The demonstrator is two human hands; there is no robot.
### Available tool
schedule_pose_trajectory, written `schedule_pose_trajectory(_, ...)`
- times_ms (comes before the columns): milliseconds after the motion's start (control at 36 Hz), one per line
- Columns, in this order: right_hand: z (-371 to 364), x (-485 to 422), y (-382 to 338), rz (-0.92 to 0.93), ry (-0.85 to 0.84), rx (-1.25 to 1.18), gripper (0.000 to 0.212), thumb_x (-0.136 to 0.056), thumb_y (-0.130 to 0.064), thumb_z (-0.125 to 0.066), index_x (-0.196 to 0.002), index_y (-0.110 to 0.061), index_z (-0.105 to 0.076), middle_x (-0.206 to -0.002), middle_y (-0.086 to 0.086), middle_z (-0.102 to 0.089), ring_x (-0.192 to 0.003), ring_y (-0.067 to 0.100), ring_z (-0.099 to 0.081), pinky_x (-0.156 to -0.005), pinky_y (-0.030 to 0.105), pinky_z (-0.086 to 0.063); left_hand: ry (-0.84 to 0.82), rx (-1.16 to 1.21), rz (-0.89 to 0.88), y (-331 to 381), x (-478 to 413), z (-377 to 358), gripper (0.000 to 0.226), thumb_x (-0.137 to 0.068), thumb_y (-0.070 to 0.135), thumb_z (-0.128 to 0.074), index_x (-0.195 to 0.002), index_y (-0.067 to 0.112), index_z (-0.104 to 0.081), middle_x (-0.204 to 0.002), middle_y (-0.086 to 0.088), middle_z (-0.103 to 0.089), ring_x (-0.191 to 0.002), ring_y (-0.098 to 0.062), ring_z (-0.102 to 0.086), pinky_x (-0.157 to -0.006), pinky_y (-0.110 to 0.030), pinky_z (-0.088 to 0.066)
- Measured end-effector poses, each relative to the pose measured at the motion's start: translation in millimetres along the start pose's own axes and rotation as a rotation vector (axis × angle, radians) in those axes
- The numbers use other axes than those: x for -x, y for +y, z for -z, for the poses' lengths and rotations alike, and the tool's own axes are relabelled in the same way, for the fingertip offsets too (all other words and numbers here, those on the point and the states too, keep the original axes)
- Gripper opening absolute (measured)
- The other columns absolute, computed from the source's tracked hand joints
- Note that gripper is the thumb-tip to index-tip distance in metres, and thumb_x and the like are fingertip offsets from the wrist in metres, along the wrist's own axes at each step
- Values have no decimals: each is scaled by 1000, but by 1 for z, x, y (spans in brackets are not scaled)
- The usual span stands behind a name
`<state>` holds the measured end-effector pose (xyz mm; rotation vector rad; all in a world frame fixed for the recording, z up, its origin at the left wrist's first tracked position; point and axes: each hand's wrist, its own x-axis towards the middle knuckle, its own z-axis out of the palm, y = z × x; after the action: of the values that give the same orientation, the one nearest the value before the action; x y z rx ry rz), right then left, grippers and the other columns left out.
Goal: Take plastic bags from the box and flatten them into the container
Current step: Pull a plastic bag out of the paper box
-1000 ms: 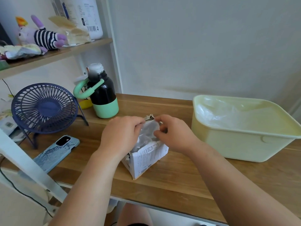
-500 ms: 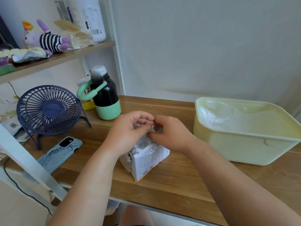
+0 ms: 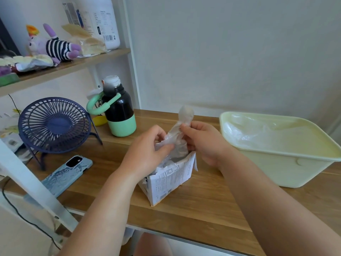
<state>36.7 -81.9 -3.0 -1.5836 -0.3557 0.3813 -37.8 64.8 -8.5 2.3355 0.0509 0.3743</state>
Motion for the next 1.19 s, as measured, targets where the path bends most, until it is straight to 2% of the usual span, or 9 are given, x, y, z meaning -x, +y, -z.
schedule_pose_trajectory(194, -2, 3, 1, 37, 39, 185, 30, -96, -28, -54, -93, 0, -66, -91, 21, -69, -78, 29, -64, -82, 50, -53, 135, -38, -120, -5, -1, -3, 9, -96, 27, -55, -95, 35, -58, -101, 14, -60, -95, 5, -52, -75, -9, -38)
schedule_pose_trajectory(389, 0, 0, 2, 54, 299, 188, 31, -99, -26, -47, -73, -10, -54, -63, 2, -51, -60, 19, -44, -60, 35, -39, 215, -219, -41, -11, 1, 6, 13, -98, 24, -51, -102, 29, -63, -103, 9, -56, -88, -5, -50, -64, -10, -33)
schedule_pose_trajectory(556, 6, -3, 0, 18, 410, 71, 24, -99, -24, -43, -79, -10, -48, -67, 4, -43, -64, 21, -41, -64, 37, -40, -9, -378, 9, -10, 1, 11, 30, -100, 20, -47, -116, 34, -67, -102, 11, -47, -91, -9, -50, -71, -20, -39)
schedule_pose_trajectory(639, 6, 2, -3, 51, 407, 61, 28, -100, -26, -42, -78, -11, -48, -69, 5, -46, -62, 19, -43, -60, 33, -41, -141, -561, -6, -3, 1, 10, 38, -100, 18, -44, -120, 44, -64, -105, 9, -47, -100, -15, -50, -86, -30, -42)
schedule_pose_trajectory(778, 17, 12, -18, 194, 630, 39, 33, -100, -31, -40, -72, -14, -44, -68, 0, -45, -66, 16, -44, -62, 29, -38, -219, -796, 31, 9, -5, 9, 30, -94, 13, -48, -96, 35, -69, -87, 8, -40, -88, -16, -40, -82, -33, -32)
schedule_pose_trajectory(889, 35, 19, -34, 292, 833, -65, 34, -101, -32, -38, -71, -17, -41, -66, -6, -43, -60, 7, -41, -56, 18, -36, -246, -823, 54, 17, -8, 8, 22, -95, 21, -48, -100, 34, -64, -100, 5, -46, -94, -16, -40, -81, -33, -30)
schedule_pose_trajectory(1000, 46, 31, -44, 422, 811, -16, 33, -100, -30, -41, -69, -21, -42, -62, -11, -43, -53, 0, -41, -54, 13, -35, -161, -653, 25, 21, -11, 7, 37, -92, 28, -53, -128, 38, -55, -130, 6, -43, -123, -18, -35, -96, -37, -31)
schedule_pose_trajectory(1111, 47, 42, -48, 476, 705, 92, 29, -99, -31, -46, -72, -21, -50, -64, -9, -50, -56, 2, -46, -54, 12, -37, 208, -47, -209, 47, -10, 5, 28, -89, 21, -63, -108, 42, -61, -119, 20, -47, -117, 1, -43, -98, -13, -30)
schedule_pose_trajectory(1195, 47, 51, -51, 482, 626, 143, 32, -98, -32, -49, -71, -15, -53, -65, -3, -52, -60, 8, -48, -58, 20, -39, 11, 438, -182, 73, -7, 2, 27, -82, 52, -62, -106, 41, -65, -117, 18, -62, -111, 7, -55, -99, -19, -40)
